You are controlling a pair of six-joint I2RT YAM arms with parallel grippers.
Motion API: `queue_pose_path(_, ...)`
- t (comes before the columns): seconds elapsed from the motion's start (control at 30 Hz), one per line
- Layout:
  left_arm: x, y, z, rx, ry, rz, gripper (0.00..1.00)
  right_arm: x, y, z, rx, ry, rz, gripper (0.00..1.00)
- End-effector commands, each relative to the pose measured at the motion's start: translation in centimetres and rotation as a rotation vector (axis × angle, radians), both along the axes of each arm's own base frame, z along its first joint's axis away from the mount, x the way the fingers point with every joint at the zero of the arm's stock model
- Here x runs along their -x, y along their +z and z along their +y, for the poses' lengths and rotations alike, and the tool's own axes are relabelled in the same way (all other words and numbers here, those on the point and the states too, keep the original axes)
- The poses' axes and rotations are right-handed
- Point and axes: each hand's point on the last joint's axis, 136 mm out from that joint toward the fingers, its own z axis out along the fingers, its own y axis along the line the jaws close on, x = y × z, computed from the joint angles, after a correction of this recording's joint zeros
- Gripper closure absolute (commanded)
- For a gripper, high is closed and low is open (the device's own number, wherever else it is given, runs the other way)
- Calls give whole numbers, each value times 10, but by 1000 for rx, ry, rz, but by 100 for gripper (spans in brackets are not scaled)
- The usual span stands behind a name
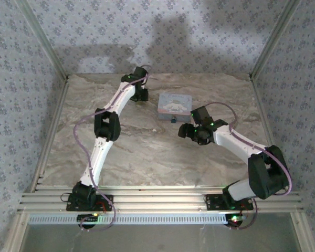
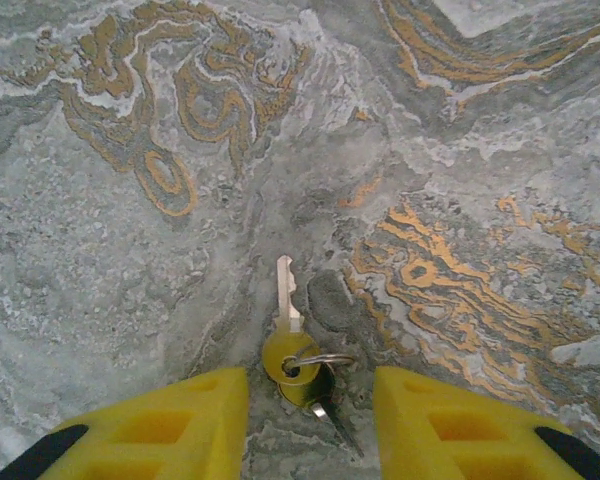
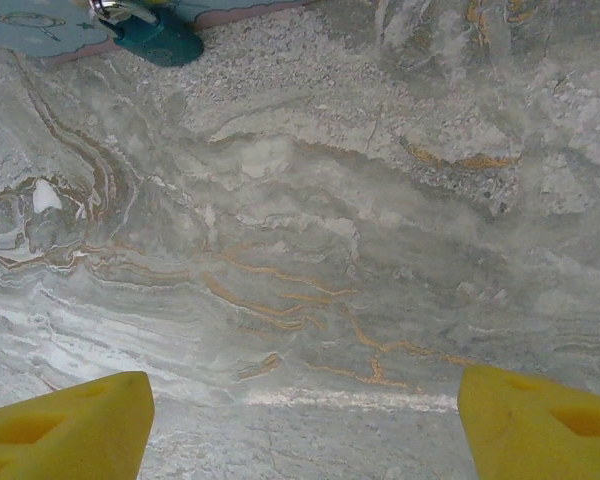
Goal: Unlock the padlock with the key
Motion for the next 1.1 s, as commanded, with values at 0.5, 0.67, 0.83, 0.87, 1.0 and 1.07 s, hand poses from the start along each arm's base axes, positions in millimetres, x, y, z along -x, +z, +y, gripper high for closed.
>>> queue_pose_path(0.5, 13, -35, 7, 26, 31, 116, 82, 12, 10, -2, 26, -32, -17, 19)
queue_pose_path(0.67, 41, -36, 12, 14, 17, 192, 96, 14, 13, 5, 7, -30, -27, 19)
queue_pose_path(0.83, 81, -21, 18, 70, 33, 178, 100, 16, 16, 16, 2, -10, -43, 19)
queue_pose_path(0.87, 91, -20, 20, 80, 37, 179, 100, 17, 17, 18, 2, -4, -47, 19)
queue_pose_path(1.0, 126, -3, 25, 142, 27, 169, 100, 18, 15, 26, 1, 16, -56, 19)
queue_pose_path(1.07, 143, 5, 27, 169, 15, 173, 100, 17, 13, 29, -2, 23, -57, 19)
